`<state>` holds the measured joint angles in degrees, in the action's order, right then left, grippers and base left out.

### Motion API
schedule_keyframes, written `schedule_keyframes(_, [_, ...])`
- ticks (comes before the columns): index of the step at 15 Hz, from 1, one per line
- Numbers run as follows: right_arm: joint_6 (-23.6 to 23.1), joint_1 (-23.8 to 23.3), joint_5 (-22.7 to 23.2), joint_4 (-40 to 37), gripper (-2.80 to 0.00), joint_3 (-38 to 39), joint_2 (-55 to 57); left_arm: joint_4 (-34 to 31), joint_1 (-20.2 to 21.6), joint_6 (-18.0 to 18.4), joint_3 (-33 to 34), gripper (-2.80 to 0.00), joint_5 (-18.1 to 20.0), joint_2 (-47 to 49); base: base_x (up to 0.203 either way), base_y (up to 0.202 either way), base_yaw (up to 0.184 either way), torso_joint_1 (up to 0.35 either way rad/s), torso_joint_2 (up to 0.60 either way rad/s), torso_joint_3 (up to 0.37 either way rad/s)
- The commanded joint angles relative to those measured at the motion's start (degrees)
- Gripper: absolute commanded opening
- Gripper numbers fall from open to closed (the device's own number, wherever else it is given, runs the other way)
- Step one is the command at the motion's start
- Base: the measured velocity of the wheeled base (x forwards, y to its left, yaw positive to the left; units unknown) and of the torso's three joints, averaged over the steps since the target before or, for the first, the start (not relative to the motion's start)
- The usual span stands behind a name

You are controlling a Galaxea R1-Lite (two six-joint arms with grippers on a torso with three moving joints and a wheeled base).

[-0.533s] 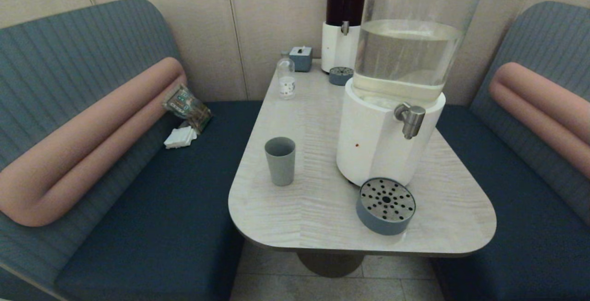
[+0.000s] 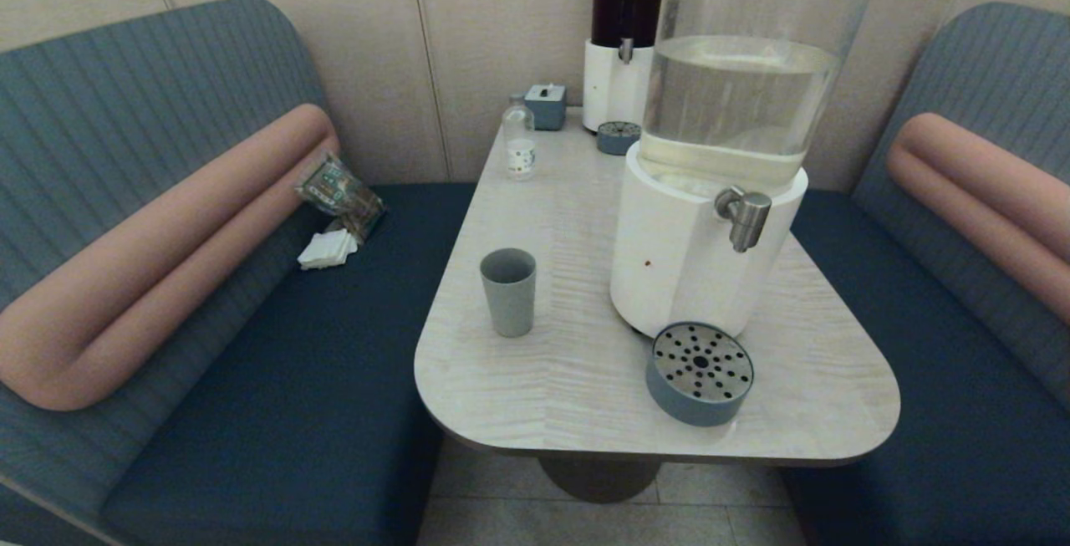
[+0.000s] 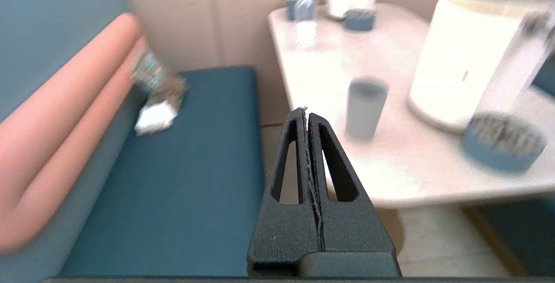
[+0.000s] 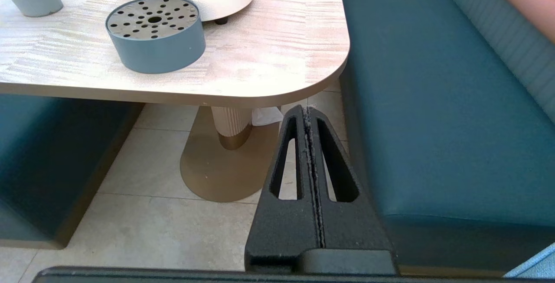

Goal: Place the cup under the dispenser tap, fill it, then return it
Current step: Pick up the cup

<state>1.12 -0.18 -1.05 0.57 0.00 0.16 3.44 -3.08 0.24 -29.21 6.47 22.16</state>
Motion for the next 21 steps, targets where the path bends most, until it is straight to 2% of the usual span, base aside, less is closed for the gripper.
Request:
schedule_keyframes(1, [0.0,0.0,0.0,0.0,-2.80,0.0,0.0,5.8,-1.0,-0.3,-6.0,-2.80,1.6,20.8,0.000,0.000,0.000,0.000,0.00,0.000])
schedule_keyframes(2, [0.0,0.0,0.0,0.0,-2.80,0.0,0.0,8.7,-1.2,-0.7,-7.1,-2.80,4.1,26.1,0.000,0.000,0.000,0.000,0.00,0.000])
schedule_keyframes(4, [0.0,0.0,0.0,0.0,-2.80,0.0,0.0,14.9,-1.4,-2.7,-7.9,-2.80,12.7,34.6,0.000,0.000,0.000,0.000,0.00,0.000])
schedule_keyframes(5, [0.0,0.0,0.0,0.0,-2.80,0.0,0.0,18.8,-1.0,-3.2,-7.9,-2.80,15.8,38.2,0.000,0.000,0.000,0.000,0.00,0.000])
schedule_keyframes(8, [0.0,0.0,0.0,0.0,-2.80,0.0,0.0,32.5,-0.1,-1.8,-6.0,-2.80,19.3,48.2,0.000,0.000,0.000,0.000,0.00,0.000])
schedule_keyframes(9, [0.0,0.0,0.0,0.0,-2.80,0.0,0.0,38.0,-0.1,-1.1,-5.2,0.00,19.7,51.5,0.000,0.000,0.000,0.000,0.00,0.000])
schedule_keyframes(11, [0.0,0.0,0.0,0.0,-2.80,0.0,0.0,49.5,0.0,-0.4,-2.7,0.00,20.8,58.6,0.000,0.000,0.000,0.000,0.00,0.000])
schedule_keyframes(16, [0.0,0.0,0.0,0.0,-2.80,0.0,0.0,78.8,0.0,1.5,4.4,0.00,28.9,80.1,0.000,0.000,0.000,0.000,0.00,0.000])
schedule_keyframes(18, [0.0,0.0,0.0,0.0,-2.80,0.0,0.0,83.0,0.0,2.6,3.6,0.00,32.1,85.5,0.000,0.000,0.000,0.000,0.00,0.000])
schedule_keyframes(21, [0.0,0.0,0.0,0.0,-2.80,0.0,0.0,84.1,-0.1,4.8,-3.0,0.00,36.7,92.7,0.000,0.000,0.000,0.000,0.00,0.000])
